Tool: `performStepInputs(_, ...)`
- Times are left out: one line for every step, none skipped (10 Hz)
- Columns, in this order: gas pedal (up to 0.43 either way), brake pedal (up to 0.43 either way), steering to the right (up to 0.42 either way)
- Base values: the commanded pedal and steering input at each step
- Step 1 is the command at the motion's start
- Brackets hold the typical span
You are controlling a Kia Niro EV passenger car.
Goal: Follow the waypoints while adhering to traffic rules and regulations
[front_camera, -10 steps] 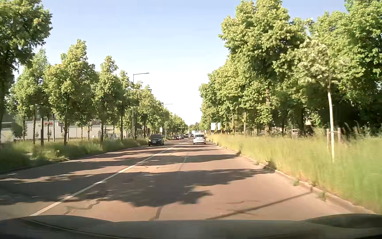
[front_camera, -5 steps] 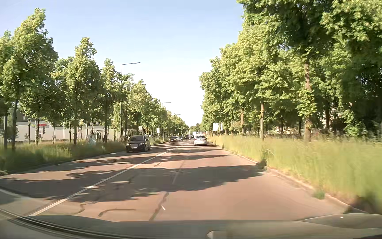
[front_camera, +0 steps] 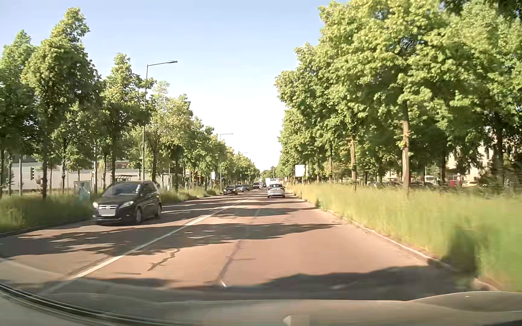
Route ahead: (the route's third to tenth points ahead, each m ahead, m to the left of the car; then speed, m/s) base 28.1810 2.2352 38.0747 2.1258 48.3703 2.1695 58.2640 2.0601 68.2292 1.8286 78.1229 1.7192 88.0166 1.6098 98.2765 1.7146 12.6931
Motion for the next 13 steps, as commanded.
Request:
performStepInputs(0.000, 0.000, -0.007)
performStepInputs(0.000, 0.000, -0.007)
performStepInputs(0.000, 0.000, -0.007)
performStepInputs(0.000, 0.000, -0.007)
performStepInputs(0.000, 0.000, -0.006)
performStepInputs(0.000, 0.000, -0.003)
performStepInputs(0.000, 0.000, 0.000)
performStepInputs(0.000, 0.000, 0.003)
performStepInputs(0.000, 0.000, 0.003)
performStepInputs(0.000, 0.000, 0.005)
performStepInputs(0.000, 0.000, 0.010)
performStepInputs(0.000, 0.000, 0.010)
performStepInputs(0.000, 0.000, 0.005)
